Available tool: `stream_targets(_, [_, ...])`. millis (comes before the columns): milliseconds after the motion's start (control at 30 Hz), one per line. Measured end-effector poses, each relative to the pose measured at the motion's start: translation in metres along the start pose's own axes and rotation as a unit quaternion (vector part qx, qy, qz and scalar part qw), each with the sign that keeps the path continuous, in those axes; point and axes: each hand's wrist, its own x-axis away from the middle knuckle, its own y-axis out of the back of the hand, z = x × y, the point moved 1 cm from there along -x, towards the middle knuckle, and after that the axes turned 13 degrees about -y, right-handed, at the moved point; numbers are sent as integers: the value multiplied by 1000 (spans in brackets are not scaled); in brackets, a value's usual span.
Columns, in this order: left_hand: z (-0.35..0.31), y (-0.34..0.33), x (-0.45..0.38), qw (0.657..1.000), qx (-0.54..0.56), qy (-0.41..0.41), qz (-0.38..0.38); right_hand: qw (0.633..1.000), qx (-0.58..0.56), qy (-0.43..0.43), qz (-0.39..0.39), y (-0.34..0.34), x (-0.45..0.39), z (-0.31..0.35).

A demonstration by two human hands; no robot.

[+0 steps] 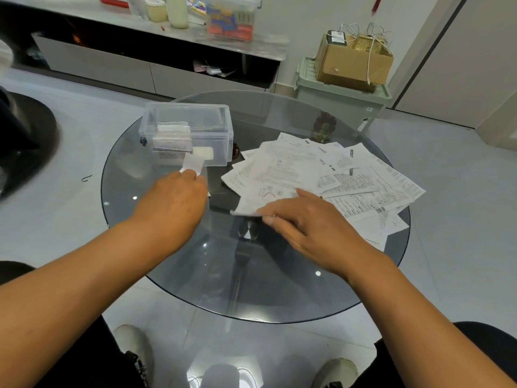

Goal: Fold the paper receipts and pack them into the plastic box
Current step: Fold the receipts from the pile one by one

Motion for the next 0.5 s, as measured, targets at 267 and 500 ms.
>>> stream_targets(267, [-17,10,-8,940,272,-148,-145,991,-90,-64,72,15,14,-11])
stream_targets(500, [-15,25,-9,867,477,-144,34,956,-282,-79,24,33,17,-17])
